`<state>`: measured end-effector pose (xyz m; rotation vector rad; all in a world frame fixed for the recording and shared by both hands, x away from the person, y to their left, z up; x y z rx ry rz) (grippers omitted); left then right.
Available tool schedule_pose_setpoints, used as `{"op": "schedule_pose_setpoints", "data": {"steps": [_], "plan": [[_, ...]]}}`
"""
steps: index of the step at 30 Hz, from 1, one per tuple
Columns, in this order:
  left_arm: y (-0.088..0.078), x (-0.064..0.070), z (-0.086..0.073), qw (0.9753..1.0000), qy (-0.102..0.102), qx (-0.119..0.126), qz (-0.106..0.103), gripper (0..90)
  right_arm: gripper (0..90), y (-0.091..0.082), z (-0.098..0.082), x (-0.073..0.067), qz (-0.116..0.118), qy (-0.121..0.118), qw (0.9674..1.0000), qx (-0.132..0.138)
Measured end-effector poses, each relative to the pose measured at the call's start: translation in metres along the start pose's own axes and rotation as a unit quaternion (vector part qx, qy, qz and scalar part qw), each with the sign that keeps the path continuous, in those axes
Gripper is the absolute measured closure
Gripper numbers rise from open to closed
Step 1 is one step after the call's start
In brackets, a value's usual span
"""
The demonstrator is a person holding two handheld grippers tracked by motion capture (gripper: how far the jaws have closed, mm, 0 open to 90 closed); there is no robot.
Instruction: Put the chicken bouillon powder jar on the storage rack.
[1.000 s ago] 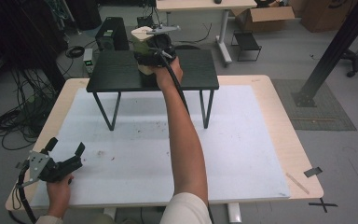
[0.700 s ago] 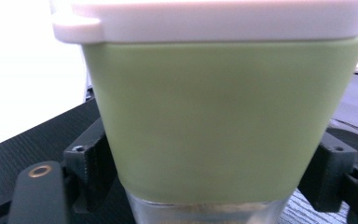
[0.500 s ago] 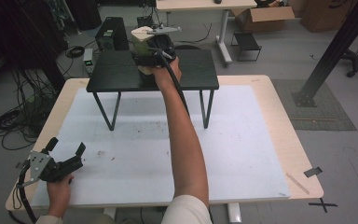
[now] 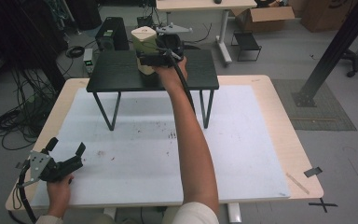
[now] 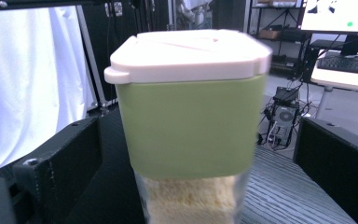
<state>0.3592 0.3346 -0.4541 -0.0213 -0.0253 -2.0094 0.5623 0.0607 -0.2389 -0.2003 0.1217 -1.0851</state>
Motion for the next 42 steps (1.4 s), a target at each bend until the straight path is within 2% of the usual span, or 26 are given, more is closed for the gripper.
{"op": "schedule_pose_setpoints", "data": {"steps": [7, 12, 18, 22, 23, 25, 26, 28, 32, 33, 36, 38, 42], "plan": [[0.000, 0.000, 0.000, 1.0000, 0.002, -0.002, 0.000, 0.2, 0.0, -0.013, 0.005, 0.009, -0.009, 0.004, 0.9999, 0.009], [0.001, 0.000, 0.000, 1.0000, 0.003, -0.004, 0.001, 0.2, 0.0, -0.025, 0.011, 0.012, -0.007, 0.006, 0.9995, 0.029], [0.001, 0.001, -0.001, 1.0000, 0.005, -0.005, 0.001, 0.2, 0.0, -0.047, 0.013, 0.023, -0.016, 0.023, 0.9979, 0.058], [0.002, 0.001, -0.001, 1.0000, 0.006, -0.007, 0.001, 0.2, 0.0, -0.066, 0.012, 0.034, -0.032, 0.030, 0.9954, 0.085], [0.002, 0.001, -0.001, 1.0000, 0.007, -0.007, 0.001, 0.2, 0.0, -0.076, 0.010, 0.039, -0.041, 0.031, 0.9940, 0.096], [0.002, 0.001, -0.001, 0.9999, 0.007, -0.008, 0.000, 0.2, 0.0, -0.082, 0.009, 0.041, -0.043, 0.030, 0.9934, 0.102], [0.002, 0.001, -0.001, 0.9999, 0.008, -0.008, 0.001, 0.2, 0.0, -0.096, 0.007, 0.045, -0.048, 0.026, 0.9920, 0.114], [0.002, 0.002, -0.001, 0.9999, 0.008, -0.008, 0.001, 0.2, 0.0, -0.101, 0.006, 0.046, -0.049, 0.025, 0.9915, 0.118], [0.002, 0.002, -0.001, 0.9999, 0.009, -0.009, 0.001, 0.2, 0.0, -0.127, -0.001, 0.055, -0.052, 0.019, 0.9896, 0.133], [0.002, 0.002, -0.001, 0.9999, 0.009, -0.009, 0.001, 0.2, 0.0, -0.127, -0.001, 0.055, -0.052, 0.019, 0.9896, 0.133], [0.002, 0.002, -0.001, 0.9999, 0.010, -0.009, 0.001, 0.2, 0.0, -0.141, -0.004, 0.059, -0.055, 0.022, 0.9886, 0.139], [0.002, 0.002, -0.001, 0.9999, 0.011, -0.010, 0.001, 0.2, 0.0, -0.156, -0.007, 0.062, -0.059, 0.020, 0.9875, 0.145], [0.002, 0.002, -0.001, 0.9999, 0.011, -0.010, 0.002, 0.2, 0.0, -0.169, -0.010, 0.066, -0.064, 0.016, 0.9862, 0.152]]}}
Point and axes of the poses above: each handheld gripper's, and its own axes: y roughly forward along the jaws, z roughly out of its top, x roughly to its right, the point moved 10 cm from there along y, roughly forward along the jaws, and after that the axes turned 14 degrees about -z, right-handed, at the moved point
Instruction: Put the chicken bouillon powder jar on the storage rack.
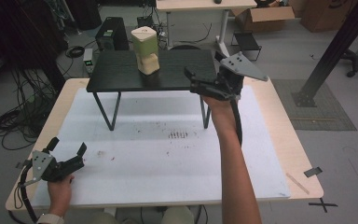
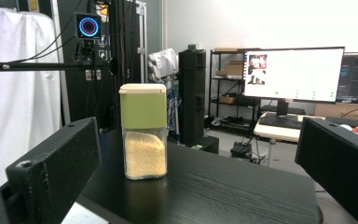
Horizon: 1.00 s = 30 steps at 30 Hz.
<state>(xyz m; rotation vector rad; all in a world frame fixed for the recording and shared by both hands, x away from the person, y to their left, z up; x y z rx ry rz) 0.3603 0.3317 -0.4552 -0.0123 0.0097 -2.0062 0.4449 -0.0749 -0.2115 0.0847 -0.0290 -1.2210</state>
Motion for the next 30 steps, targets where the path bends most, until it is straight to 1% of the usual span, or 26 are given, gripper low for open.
{"op": "schedule_pose_setpoints", "data": {"steps": [1, 2, 7, 11, 13, 16, 21, 23, 26, 28, 29, 30], "plan": [[0.000, 0.000, 0.000, 1.0000, 0.000, 0.000, 0.000, 0.2, 0.0, -0.008, -0.001, 0.003, -0.003, -0.001, 1.0000, 0.001], [0.000, 0.000, 0.000, 1.0000, 0.001, 0.001, 0.000, 0.2, 0.0, -0.008, -0.001, 0.003, -0.003, -0.001, 1.0000, 0.001], [0.000, 0.000, 0.000, 1.0000, 0.001, 0.000, 0.001, 0.2, 0.0, -0.028, -0.011, 0.011, -0.016, 0.000, 0.9999, 0.005], [0.000, 0.000, 0.000, 1.0000, 0.002, 0.000, 0.001, 0.2, 0.0, -0.043, -0.020, 0.016, -0.025, 0.008, 0.9997, 0.004], [0.000, 0.000, 0.000, 1.0000, 0.002, 0.000, 0.001, 0.2, 0.0, -0.051, -0.026, 0.019, -0.028, 0.008, 0.9996, 0.003], [0.000, 0.000, 0.000, 1.0000, 0.002, 0.000, 0.001, 0.2, 0.0, -0.060, -0.035, 0.023, -0.036, 0.010, 0.9993, 0.000], [0.000, 0.000, 0.000, 1.0000, 0.003, -0.001, 0.001, 0.2, 0.0, -0.072, -0.049, 0.032, -0.048, 0.021, 0.9986, -0.005], [0.000, 0.000, 0.000, 1.0000, 0.003, -0.002, 0.001, 0.2, 0.0, -0.079, -0.056, 0.038, -0.057, 0.025, 0.9980, -0.004], [0.000, 0.000, 0.000, 1.0000, 0.003, -0.002, 0.001, 0.2, 0.0, -0.083, -0.060, 0.042, -0.062, 0.029, 0.9977, -0.004], [0.000, 0.000, 0.000, 1.0000, 0.004, -0.002, 0.001, 0.2, 0.0, -0.087, -0.065, 0.045, -0.066, 0.031, 0.9974, -0.004], [0.000, 0.000, 0.000, 1.0000, 0.004, -0.003, 0.001, 0.2, 0.0, -0.090, -0.070, 0.049, -0.069, 0.031, 0.9972, -0.005], [0.000, 0.000, 0.000, 1.0000, 0.004, -0.003, 0.001, 0.2, 0.0, -0.090, -0.070, 0.049, -0.069, 0.031, 0.9972, -0.005]]}}
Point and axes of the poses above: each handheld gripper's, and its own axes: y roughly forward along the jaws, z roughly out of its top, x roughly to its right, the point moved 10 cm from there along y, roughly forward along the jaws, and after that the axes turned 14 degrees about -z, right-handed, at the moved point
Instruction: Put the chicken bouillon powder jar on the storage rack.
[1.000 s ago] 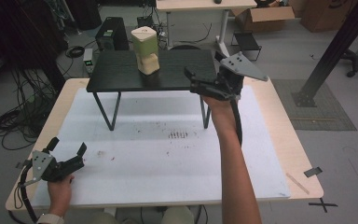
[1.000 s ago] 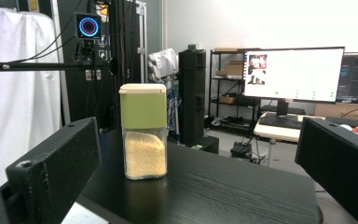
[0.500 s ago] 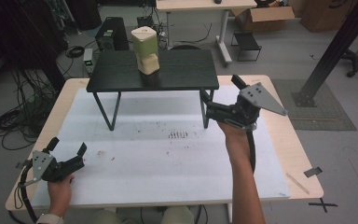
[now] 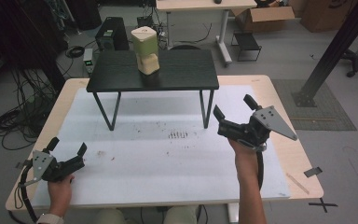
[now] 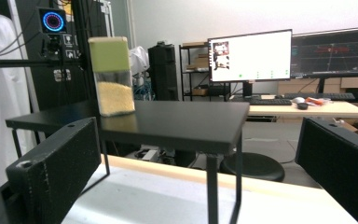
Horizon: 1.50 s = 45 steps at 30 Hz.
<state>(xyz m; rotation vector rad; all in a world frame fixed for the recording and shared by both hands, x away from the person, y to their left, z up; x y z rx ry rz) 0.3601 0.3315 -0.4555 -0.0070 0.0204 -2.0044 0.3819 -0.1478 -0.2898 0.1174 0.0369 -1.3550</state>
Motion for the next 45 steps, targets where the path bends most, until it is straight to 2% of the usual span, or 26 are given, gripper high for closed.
{"op": "schedule_pose_setpoints", "data": {"steps": [6, 9, 18, 27, 31, 36, 38, 40, 45], "plan": [[0.000, 0.000, 0.000, 1.0000, 0.000, 0.001, 0.000, 0.2, 0.0, -0.009, -0.019, 0.012, -0.013, -0.005, 0.9999, -0.002], [0.000, 0.000, 0.000, 1.0000, -0.001, 0.001, 0.000, 0.2, 0.0, -0.013, -0.031, 0.018, -0.021, -0.015, 0.9996, -0.005], [0.000, 0.000, 0.000, 1.0000, 0.000, 0.001, 0.000, 0.2, 0.0, -0.020, -0.059, 0.027, -0.041, -0.026, 0.9988, -0.010], [0.000, 0.000, 0.000, 1.0000, 0.000, 0.001, 0.000, 0.2, 0.0, -0.023, -0.095, 0.044, -0.069, -0.009, 0.9973, -0.026], [0.000, 0.000, 0.000, 1.0000, 0.000, 0.000, 0.000, 0.2, 0.0, -0.024, -0.114, 0.050, -0.087, -0.022, 0.9952, -0.039], [0.001, 0.000, 0.000, 1.0000, 0.001, 0.000, 0.001, 0.2, 0.0, -0.025, -0.127, 0.052, -0.101, -0.030, 0.9934, -0.047], [0.001, 0.000, 0.000, 1.0000, 0.001, 0.000, 0.001, 0.2, 0.0, -0.027, -0.134, 0.054, -0.123, -0.044, 0.9904, -0.046], [0.001, 0.000, 0.000, 1.0000, 0.000, 0.000, 0.000, 0.2, 0.0, -0.027, -0.137, 0.055, -0.128, -0.050, 0.9894, -0.047], [0.001, 0.000, 0.000, 1.0000, 0.000, 0.000, 0.001, 0.2, 0.0, -0.028, -0.150, 0.054, -0.150, -0.078, 0.9844, -0.048]]}}
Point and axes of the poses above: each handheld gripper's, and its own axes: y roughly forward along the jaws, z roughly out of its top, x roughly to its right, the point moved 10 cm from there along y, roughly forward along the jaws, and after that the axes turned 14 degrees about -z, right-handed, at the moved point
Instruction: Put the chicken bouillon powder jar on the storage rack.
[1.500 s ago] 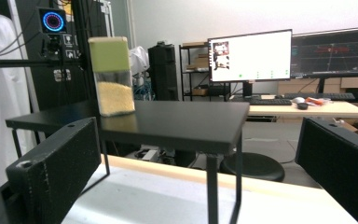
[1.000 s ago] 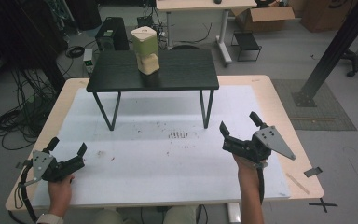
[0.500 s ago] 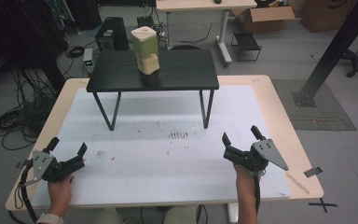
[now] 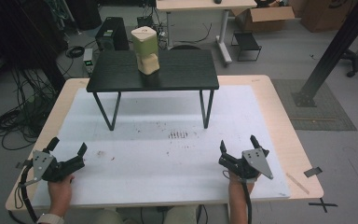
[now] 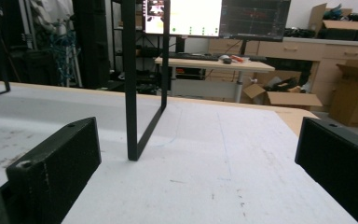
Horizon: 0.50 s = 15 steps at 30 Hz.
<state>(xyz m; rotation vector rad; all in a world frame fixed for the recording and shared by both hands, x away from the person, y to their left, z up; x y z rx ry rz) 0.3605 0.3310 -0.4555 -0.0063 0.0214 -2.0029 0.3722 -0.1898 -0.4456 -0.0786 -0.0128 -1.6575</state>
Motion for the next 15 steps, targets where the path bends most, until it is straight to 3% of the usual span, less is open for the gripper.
{"op": "schedule_pose_setpoints", "data": {"steps": [4, 15], "plan": [[0.0000, 0.0000, -0.0001, 1.0000, 0.000, -0.001, 0.000, 0.2, 0.0, -0.0003, -0.0121, -0.0021, -0.007, -0.008, 0.9999, -0.005], [0.0000, 0.0002, 0.0000, 1.0000, 0.001, 0.000, 0.001, 0.2, 0.0, -0.0069, -0.0087, -0.0017, -0.005, -0.004, 0.9996, 0.028]]}}
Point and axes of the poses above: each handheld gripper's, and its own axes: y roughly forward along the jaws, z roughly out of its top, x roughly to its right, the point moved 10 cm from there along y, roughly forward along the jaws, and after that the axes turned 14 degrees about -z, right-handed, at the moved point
